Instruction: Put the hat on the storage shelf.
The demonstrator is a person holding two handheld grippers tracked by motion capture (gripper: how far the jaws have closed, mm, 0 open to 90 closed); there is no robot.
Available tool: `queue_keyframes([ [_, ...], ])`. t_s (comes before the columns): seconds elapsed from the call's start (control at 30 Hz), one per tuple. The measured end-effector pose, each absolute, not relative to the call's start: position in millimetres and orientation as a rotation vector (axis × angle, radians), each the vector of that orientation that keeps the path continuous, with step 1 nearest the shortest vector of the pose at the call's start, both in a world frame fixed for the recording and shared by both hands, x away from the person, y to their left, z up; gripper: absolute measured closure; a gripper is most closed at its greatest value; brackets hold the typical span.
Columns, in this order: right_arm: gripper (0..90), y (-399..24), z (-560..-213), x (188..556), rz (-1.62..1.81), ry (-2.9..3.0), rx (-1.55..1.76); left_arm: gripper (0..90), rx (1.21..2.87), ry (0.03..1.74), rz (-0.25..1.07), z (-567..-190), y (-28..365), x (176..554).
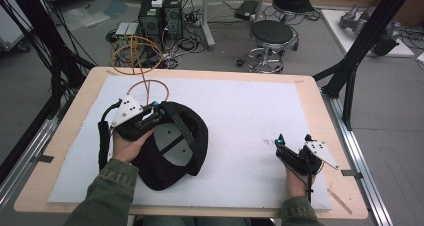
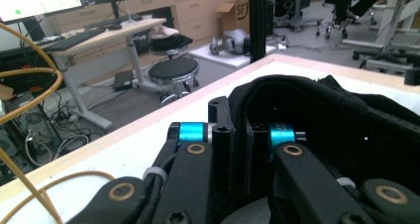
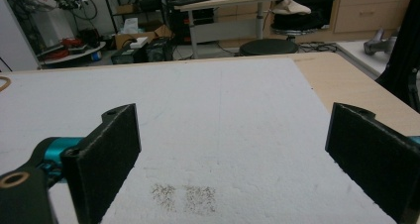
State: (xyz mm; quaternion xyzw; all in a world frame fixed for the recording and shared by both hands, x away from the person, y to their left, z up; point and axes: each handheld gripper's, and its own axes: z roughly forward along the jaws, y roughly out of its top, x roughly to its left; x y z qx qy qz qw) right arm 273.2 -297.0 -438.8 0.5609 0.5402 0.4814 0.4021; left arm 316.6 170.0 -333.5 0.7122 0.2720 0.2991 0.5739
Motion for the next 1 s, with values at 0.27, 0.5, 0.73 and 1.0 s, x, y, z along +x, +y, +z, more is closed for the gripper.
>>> queue_keyframes([
  [0.27, 5.7, -297, -439, 273, 1.216, 1.364, 1.418, 85.5, 1.628, 0.592, 0.680, -323, 165, 314],
  [0.5, 5.8, -297, -439, 273, 1.217, 1.364, 1.414, 85.5, 1.598, 0.550, 0.669, -311, 159, 312],
  [0.73, 5.8, -298, -439, 273, 1.218, 1.362, 1.413, 85.4, 1.555, 0.492, 0.645, -295, 151, 311],
  [1.0, 5.8, -298, -439, 273, 1.217, 1.364, 1.414, 85.4, 1.539, 0.417, 0.635, -279, 139, 310],
])
